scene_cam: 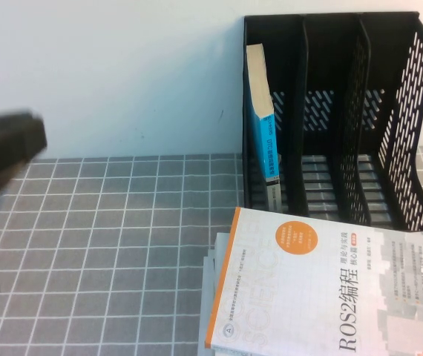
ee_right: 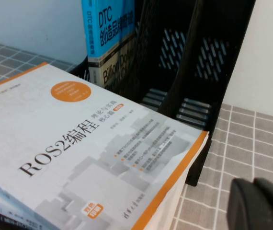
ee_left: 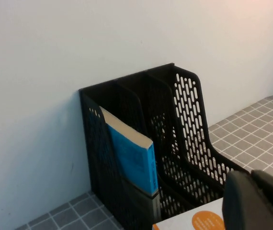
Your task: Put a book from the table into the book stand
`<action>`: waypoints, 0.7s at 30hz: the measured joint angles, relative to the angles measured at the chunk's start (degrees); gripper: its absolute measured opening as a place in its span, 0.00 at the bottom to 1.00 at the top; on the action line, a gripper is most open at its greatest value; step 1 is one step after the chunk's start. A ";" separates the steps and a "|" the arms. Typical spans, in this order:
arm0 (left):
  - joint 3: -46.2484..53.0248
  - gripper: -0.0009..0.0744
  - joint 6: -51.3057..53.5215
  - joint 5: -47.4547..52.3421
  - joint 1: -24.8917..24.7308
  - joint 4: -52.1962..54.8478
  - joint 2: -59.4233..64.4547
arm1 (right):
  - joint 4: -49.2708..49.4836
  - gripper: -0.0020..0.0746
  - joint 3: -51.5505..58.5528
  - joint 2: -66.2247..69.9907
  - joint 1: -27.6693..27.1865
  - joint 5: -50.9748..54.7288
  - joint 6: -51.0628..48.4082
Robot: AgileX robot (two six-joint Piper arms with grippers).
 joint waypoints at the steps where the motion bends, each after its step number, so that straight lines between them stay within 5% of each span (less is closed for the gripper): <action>1: 1.70 0.01 0.06 -0.96 0.00 -0.09 -0.91 | -0.10 0.02 0.29 0.00 0.00 -0.13 -0.09; 21: 12.29 0.01 0.06 5.01 0.00 -0.37 -4.02 | -0.74 0.02 0.41 0.00 0.00 0.00 -0.09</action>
